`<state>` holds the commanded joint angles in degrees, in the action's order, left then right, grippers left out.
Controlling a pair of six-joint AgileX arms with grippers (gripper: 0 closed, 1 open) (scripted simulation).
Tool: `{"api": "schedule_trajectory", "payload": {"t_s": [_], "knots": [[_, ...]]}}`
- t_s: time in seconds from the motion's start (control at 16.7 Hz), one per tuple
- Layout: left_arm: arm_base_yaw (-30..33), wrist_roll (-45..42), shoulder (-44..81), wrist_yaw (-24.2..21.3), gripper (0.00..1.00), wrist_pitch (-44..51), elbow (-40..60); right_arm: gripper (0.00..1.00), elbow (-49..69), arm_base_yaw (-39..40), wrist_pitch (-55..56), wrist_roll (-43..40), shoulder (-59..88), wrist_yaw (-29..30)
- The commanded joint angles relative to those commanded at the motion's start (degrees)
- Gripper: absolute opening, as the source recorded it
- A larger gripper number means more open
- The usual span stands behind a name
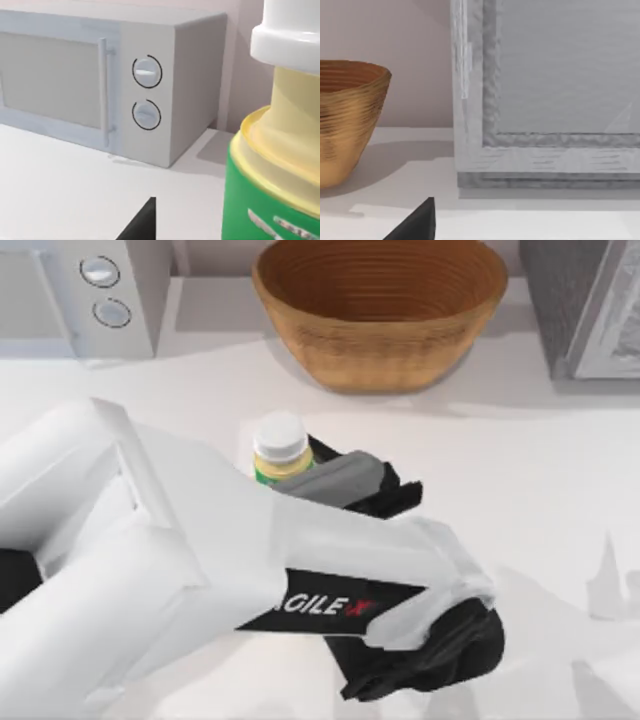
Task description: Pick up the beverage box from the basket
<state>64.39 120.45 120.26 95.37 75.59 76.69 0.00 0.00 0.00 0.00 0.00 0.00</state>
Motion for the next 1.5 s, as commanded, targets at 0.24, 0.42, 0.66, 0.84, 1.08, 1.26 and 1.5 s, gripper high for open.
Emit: {"api": "schedule_trajectory", "payload": {"t_s": [0.24, 0.42, 0.66, 0.84, 1.08, 1.26, 1.5], "knots": [[-1.6, 13.0, 3.2, 0.0, 0.00, 13.2, 2.6, 1.00, 0.0, 0.0, 0.0, 0.0, 0.0, 0.0], [-2.2, 16.8, 4.1, -0.1, 0.00, 17.0, 3.4, 1.00, 0.0, 0.0, 0.0, 0.0, 0.0, 0.0], [-2.2, 16.9, 4.1, -0.1, 0.00, 17.1, 3.4, 1.00, 0.0, 0.0, 0.0, 0.0, 0.0, 0.0], [-2.2, 16.9, 4.1, -0.1, 0.23, 17.1, 3.4, 1.00, 0.0, 0.0, 0.0, 0.0, 0.0, 0.0], [-2.2, 16.9, 4.1, -0.1, 0.53, 17.1, 3.4, 1.00, 0.0, 0.0, 0.0, 0.0, 0.0, 0.0], [-2.2, 16.9, 4.1, -0.1, 0.75, 17.1, 3.4, 1.00, 0.0, 0.0, 0.0, 0.0, 0.0, 0.0], [-2.2, 16.9, 4.1, -0.1, 1.00, 17.1, 3.4, 1.00, 0.0, 0.0, 0.0, 0.0, 0.0, 0.0]]}}
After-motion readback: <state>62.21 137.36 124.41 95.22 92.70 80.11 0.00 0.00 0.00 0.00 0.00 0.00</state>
